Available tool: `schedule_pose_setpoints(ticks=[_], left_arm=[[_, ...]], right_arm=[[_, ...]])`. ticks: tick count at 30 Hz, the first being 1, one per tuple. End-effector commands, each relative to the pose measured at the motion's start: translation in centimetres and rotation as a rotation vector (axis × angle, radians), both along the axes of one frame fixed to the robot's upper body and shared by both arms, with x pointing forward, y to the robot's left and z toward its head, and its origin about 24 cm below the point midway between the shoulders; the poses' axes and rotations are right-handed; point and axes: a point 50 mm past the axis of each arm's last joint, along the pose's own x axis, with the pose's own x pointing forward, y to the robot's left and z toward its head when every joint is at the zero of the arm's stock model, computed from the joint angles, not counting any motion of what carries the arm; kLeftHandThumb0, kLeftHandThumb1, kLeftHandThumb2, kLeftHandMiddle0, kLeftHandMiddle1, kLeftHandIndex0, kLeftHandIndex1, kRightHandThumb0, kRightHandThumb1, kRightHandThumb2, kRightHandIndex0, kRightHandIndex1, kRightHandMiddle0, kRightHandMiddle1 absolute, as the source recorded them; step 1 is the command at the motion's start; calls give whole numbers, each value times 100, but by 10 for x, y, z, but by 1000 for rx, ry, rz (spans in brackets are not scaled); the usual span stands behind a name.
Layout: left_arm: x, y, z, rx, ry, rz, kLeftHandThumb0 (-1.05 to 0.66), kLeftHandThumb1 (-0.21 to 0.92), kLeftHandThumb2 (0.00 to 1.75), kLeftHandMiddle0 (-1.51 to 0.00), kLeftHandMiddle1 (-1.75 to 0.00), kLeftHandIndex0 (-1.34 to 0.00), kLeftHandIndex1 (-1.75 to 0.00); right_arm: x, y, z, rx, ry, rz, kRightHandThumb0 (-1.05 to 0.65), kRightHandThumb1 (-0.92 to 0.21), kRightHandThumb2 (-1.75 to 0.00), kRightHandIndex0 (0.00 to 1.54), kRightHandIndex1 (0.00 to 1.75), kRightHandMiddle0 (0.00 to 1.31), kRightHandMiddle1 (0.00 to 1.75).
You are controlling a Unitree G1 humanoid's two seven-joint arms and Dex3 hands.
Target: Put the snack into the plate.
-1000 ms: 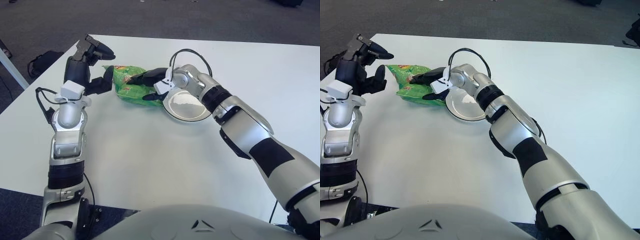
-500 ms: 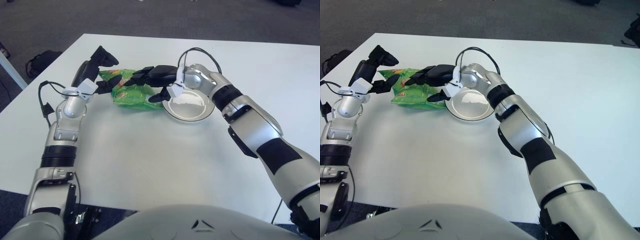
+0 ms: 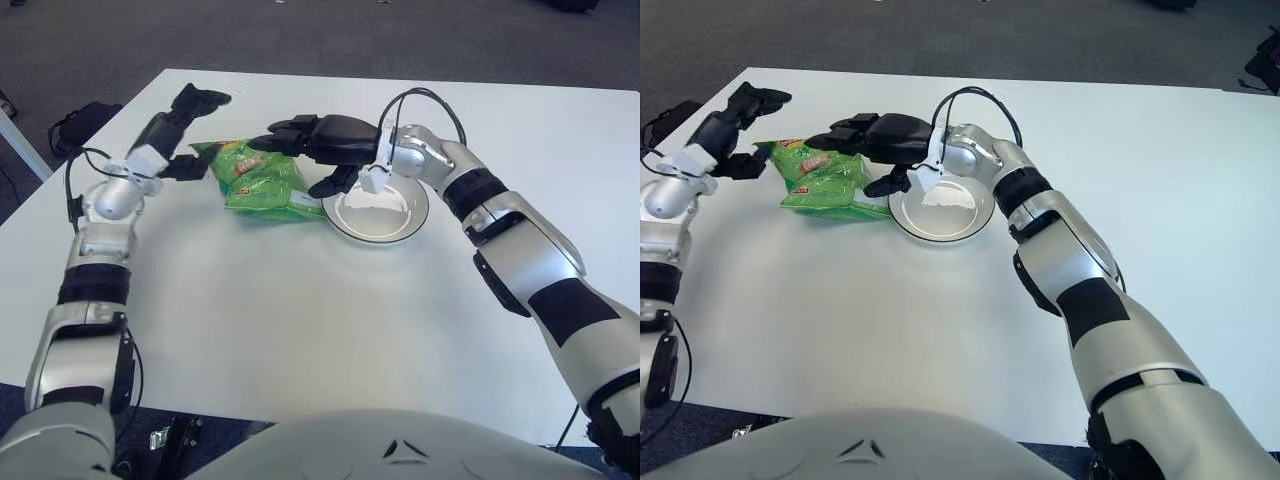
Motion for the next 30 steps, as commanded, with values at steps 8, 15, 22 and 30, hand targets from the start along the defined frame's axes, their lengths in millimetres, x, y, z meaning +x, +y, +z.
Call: schedule_pose_setpoints(ticks=[8, 15, 22, 30], left_arm=[[6, 11, 11, -34, 10, -96, -105, 92, 87, 0, -10, 0, -25], [6, 14, 14, 85, -32, -62, -105, 92, 86, -2, -7, 0, -24], [-2, 13, 33, 424, -167, -8, -105, 92, 77, -4, -7, 0, -26], [-9, -10, 52, 799, -256, -44, -105, 92, 36, -9, -6, 0, -26]], right_arm=[[-1, -11, 3, 59, 11, 13, -47, -92, -75, 27, 37, 0, 48], [0, -20, 6, 57, 30, 23, -48, -92, -76, 17, 57, 0, 52], [1, -37, 5, 53, 73, 8, -53, -92, -79, 14, 61, 0, 52], [5, -54, -3, 112, 237, -51, -56, -92, -78, 16, 64, 0, 66]])
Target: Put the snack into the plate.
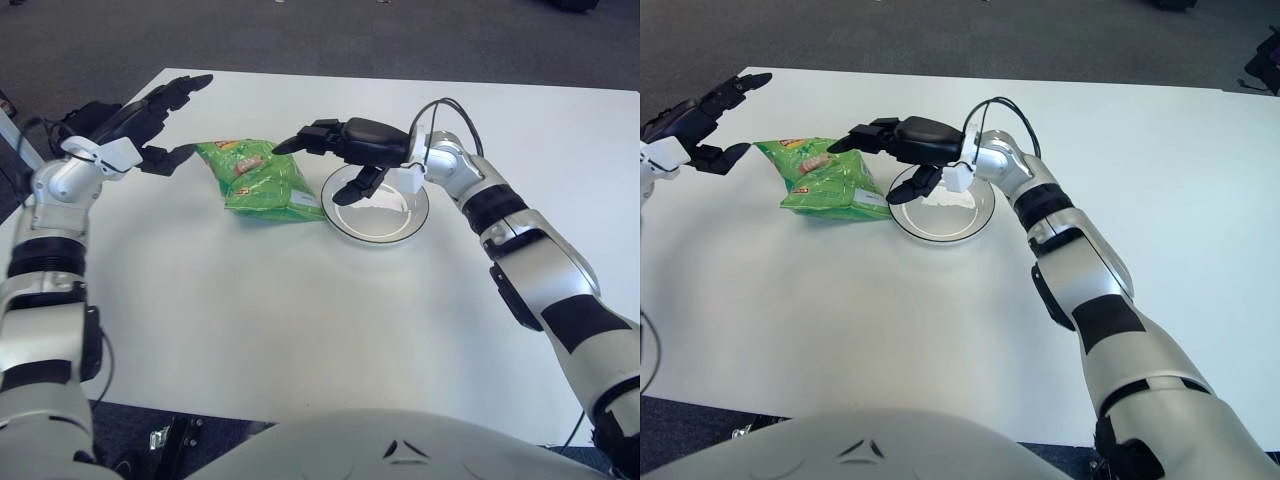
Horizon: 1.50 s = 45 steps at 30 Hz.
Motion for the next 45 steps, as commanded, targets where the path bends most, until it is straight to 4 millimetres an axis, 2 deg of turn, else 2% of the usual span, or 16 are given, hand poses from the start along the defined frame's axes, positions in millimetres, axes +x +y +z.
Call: schedule_pose_setpoints(ticks=[1, 2, 3, 8, 12, 14, 15, 18, 22, 27, 28, 30, 33, 38, 45], left_arm=[[-4, -14, 5, 138, -36, -35, -105, 92, 34, -9, -6, 0, -25], [-3, -19, 3, 156, -28, -52, -105, 92, 32, -8, -5, 0, -23], [-3, -23, 1, 167, -24, -63, -105, 92, 29, -7, -4, 0, -20], [-2, -32, -5, 192, -30, -105, -105, 92, 26, -4, -2, 0, -13], [0, -34, -8, 208, -62, -115, -105, 92, 25, -1, 0, 0, -7], [0, -36, -9, 219, -90, -130, -105, 92, 25, 0, 0, 0, -5], [0, -36, -9, 223, -98, -136, -105, 92, 25, 0, 0, 0, -5], [1, -39, -11, 226, -124, -160, -105, 92, 24, -2, -1, 0, -8], [1, -41, -11, 227, -145, -178, -105, 92, 24, -4, -1, 0, -10], [0, -44, -12, 214, -185, -192, -105, 92, 26, -2, 0, 0, -3], [-1, -45, -12, 210, -186, -199, -105, 92, 26, -1, 0, 0, -2], [-2, -46, -13, 207, -184, -211, -105, 92, 26, -1, 0, 0, -1], [-3, -47, -13, 209, -178, -220, -105, 92, 26, 0, 0, 0, 0], [-2, -51, -16, 244, -139, -243, -105, 92, 29, 0, 0, 0, 0], [2, -55, -23, 249, -105, -270, -101, 91, 33, 0, 0, 0, 0]], right_arm=[[0, -12, -3, 43, 77, -25, -56, -92, -78, 16, 65, 0, 66], [0, -18, -6, 72, 111, -41, -53, -90, -77, 17, 69, 0, 75], [-1, -22, -9, 93, 135, -52, -47, -83, -82, 17, 77, 0, 88], [-1, -44, -15, 149, 256, -162, -34, -66, -97, 18, 101, 0, 119], [1, -56, -13, 154, 275, -255, -30, -61, -105, 21, 115, 0, 136], [13, -73, -12, 177, 302, -364, -29, -60, -106, 22, 119, 0, 142], [17, -79, -12, 186, 315, -399, -31, -72, -87, 23, 121, 7, 154], [29, -94, -10, 207, 341, -513, -33, -85, -63, 25, 124, 15, 168], [32, -98, -9, 215, 317, -577, -34, -90, -55, 27, 126, 18, 173], [43, -118, -12, 186, 250, -728, -34, -92, -52, 29, 131, 19, 174], [46, -126, -14, 181, 253, -773, -27, -92, -51, 30, 136, 16, 174], [50, -138, -17, 179, 260, -849, -11, -85, -60, 34, 150, 11, 174], [54, -148, -19, 189, 271, -915, -4, -75, -75, 40, 157, 12, 174], [59, -167, -18, 335, 444, -1021, -1, -69, -83, 44, 160, 13, 175], [59, -194, -16, 487, 609, -1110, 0, -76, -74, 41, 158, 10, 175]])
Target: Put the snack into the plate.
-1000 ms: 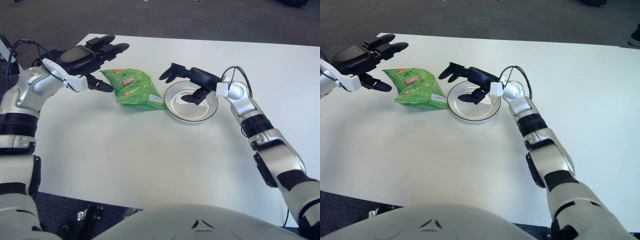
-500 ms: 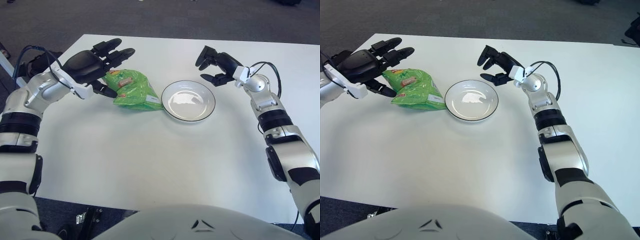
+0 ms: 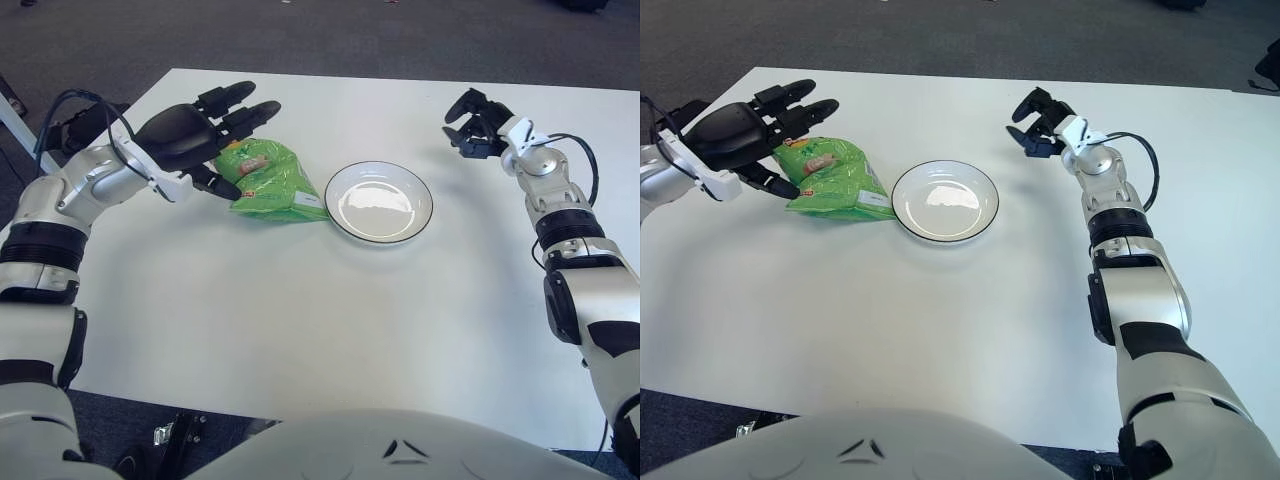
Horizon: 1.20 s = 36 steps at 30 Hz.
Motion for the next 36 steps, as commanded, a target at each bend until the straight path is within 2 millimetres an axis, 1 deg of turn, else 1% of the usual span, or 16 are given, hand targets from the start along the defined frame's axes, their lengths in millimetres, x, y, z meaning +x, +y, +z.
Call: schedule_pose_setpoints(ticks=[1, 4, 5, 7, 12, 18, 21, 24, 30, 32, 33, 34, 35, 36], left_arm=[[4, -5, 3, 11, 4, -24, -100, 91, 32, 0, 0, 0, 0], [5, -6, 1, 15, 15, -32, -98, 90, 31, -1, 0, -1, -1], [6, -7, -1, 20, 24, -34, -98, 90, 30, -2, -1, -2, -1], [8, -8, -4, 31, 38, -39, -97, 90, 30, -2, -1, -1, -1], [9, -10, -7, 58, 48, -55, -95, 90, 29, -3, -1, 0, -2], [7, -11, -14, 90, 80, -86, -88, 87, 29, -4, -1, 0, -3], [6, -12, -16, 123, 99, -104, -85, 82, 33, -6, -1, 0, -5], [5, -14, -18, 212, 113, -134, -84, 75, 41, -8, -1, 0, -6], [5, -19, -21, 337, 120, -177, -84, 65, 49, -10, -1, 0, -12], [5, -22, -22, 374, 128, -188, -78, 54, 60, -10, -1, 0, -17], [5, -22, -23, 386, 130, -191, -73, 48, 67, -9, 0, 0, -19], [5, -23, -25, 399, 134, -194, -71, 45, 70, -9, 0, 0, -20], [5, -24, -26, 408, 138, -197, -68, 40, 75, -7, 0, 0, -22], [5, -26, -28, 423, 145, -201, -66, 39, 77, -7, 0, 0, -22]], right_arm=[[3, -17, 10, 100, 39, -70, 0, -76, -73, 40, 159, 10, 175], [4, -26, 7, 162, 89, -118, 0, -77, -73, 40, 160, 8, 175], [4, -30, 4, 190, 111, -143, 0, -80, -69, 38, 161, 6, 175], [4, -35, -1, 229, 148, -181, 0, -79, -71, 38, 162, 6, 175], [3, -41, -9, 268, 212, -227, 0, -76, -75, 38, 164, 7, 175], [0, -48, -9, 286, 245, -246, 0, -76, -77, 37, 166, 7, 175], [0, -50, -9, 295, 252, -248, 0, -76, -77, 37, 167, 7, 175], [0, -51, -10, 304, 266, -254, 0, -77, -76, 36, 167, 6, 175], [-1, -51, -13, 312, 282, -253, 0, -79, -72, 35, 167, 5, 175], [-1, -50, -14, 314, 287, -251, 0, -82, -68, 35, 164, 5, 175], [-1, -50, -14, 315, 288, -249, 0, -84, -63, 34, 161, 6, 175], [-2, -49, -15, 316, 290, -245, 0, -85, -61, 34, 159, 6, 175], [-2, -49, -16, 317, 292, -242, 0, -88, -55, 34, 155, 8, 175], [-2, -49, -16, 318, 294, -237, 0, -89, -53, 34, 154, 8, 175]])
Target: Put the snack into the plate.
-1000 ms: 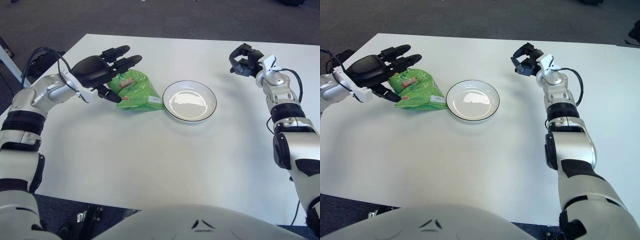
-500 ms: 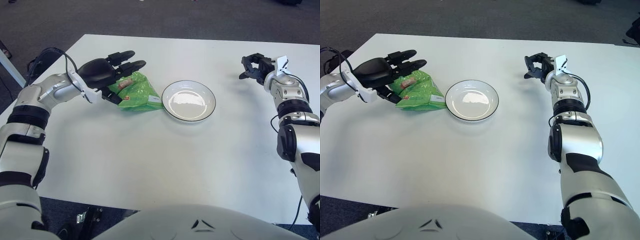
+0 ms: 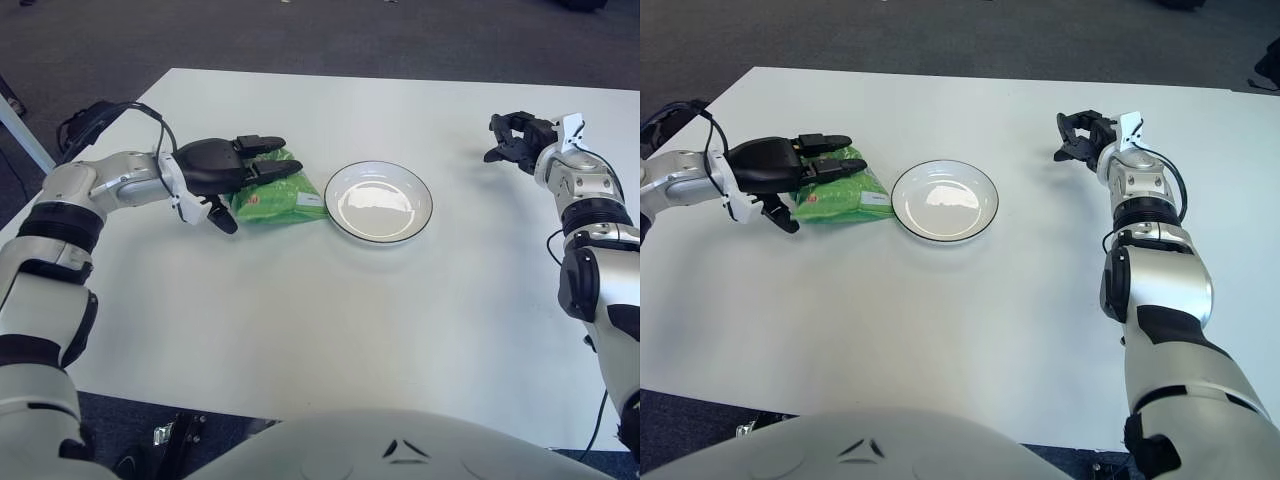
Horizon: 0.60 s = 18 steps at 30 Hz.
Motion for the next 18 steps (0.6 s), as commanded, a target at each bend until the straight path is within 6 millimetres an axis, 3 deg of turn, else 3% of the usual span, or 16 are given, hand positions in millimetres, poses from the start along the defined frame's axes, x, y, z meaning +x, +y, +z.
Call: schedule_pose_setpoints(ticks=[1, 8, 11, 18], left_arm=[[2, -5, 1, 77, -4, -20, -64, 35, 80, -6, 0, 0, -23], [2, -12, -9, 141, 60, -37, -58, 28, 88, -1, 0, 0, -21], [2, -12, -21, 158, 99, -17, -57, 27, 89, 0, 0, 0, -23], [2, -12, -30, 186, 151, -11, -60, 27, 90, 0, 0, 0, -26]], right_arm=[[1, 2, 2, 32, -11, 13, 0, -90, -50, 34, 150, 11, 175], [-1, 4, -1, 50, -11, 48, 0, -92, -43, 35, 142, 16, 175], [-1, 5, -2, 56, -12, 68, 0, -92, -43, 35, 140, 18, 175], [-4, 5, -2, 68, -18, 115, 0, -92, -42, 35, 138, 19, 175]])
